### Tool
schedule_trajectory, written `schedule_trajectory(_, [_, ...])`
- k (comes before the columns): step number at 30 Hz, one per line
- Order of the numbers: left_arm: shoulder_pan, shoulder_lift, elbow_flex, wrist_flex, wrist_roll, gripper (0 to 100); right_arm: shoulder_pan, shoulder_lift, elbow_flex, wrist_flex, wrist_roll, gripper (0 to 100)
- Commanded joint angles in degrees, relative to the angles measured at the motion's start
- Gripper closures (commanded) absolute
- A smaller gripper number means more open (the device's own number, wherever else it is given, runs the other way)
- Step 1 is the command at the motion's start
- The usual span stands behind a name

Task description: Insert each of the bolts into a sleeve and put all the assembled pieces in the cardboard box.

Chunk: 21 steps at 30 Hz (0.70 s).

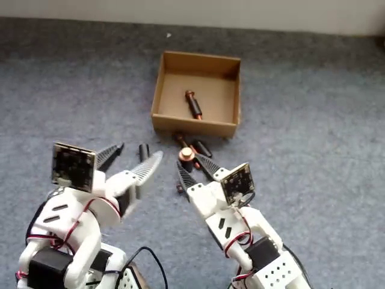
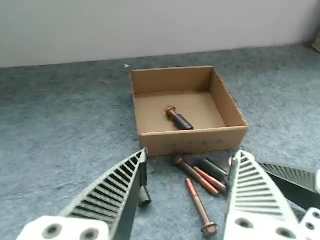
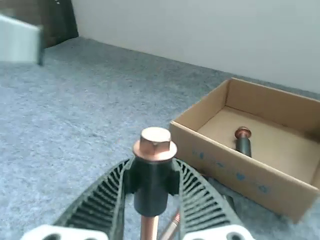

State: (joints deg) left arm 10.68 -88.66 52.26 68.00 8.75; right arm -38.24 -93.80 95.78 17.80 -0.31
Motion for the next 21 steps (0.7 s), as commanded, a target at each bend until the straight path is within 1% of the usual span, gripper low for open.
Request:
schedule_trajectory(1, [-7.5, 0.4, -2.0, 0.4, -0.7, 81, 4.3, -0.8, 0.6, 7.7, -1.2, 99.5])
schedule_trajectory(2, [-9.2, 0.4, -1.3, 0.7, -1.8, 83, 5.1, -1.1, 0.2, 9.6, -1.2, 99.5])
schedule_trajectory(4, [-12.0, 0.4, 0.6, 1.0, -6.2, 88, 6.0, -0.7, -1.5, 12.4, -1.2, 99.5])
schedule_trajectory(8, [-16.3, 0.4, 6.9, 0.7, -12.7, 99, 6.0, -0.7, -6.0, 20.7, -1.2, 99.5])
schedule_trajectory(11, [-17.9, 0.4, 12.2, 0.6, -14.0, 99, 6.1, -0.6, -10.2, 25.9, -1.2, 99.5])
schedule_trajectory(14, [-17.9, 0.4, 18.9, 0.4, -14.1, 99, 6.1, -0.6, -14.1, 29.7, -1.2, 99.5])
schedule_trajectory(17, [-17.9, 0.4, 24.5, -2.5, -14.1, 99, 6.1, -0.5, -18.0, 32.7, -1.2, 99.5])
schedule_trajectory(21, [-17.9, 0.4, 30.9, -7.5, -14.0, 99, 6.1, 1.5, -21.6, 33.4, -1.0, 99.5])
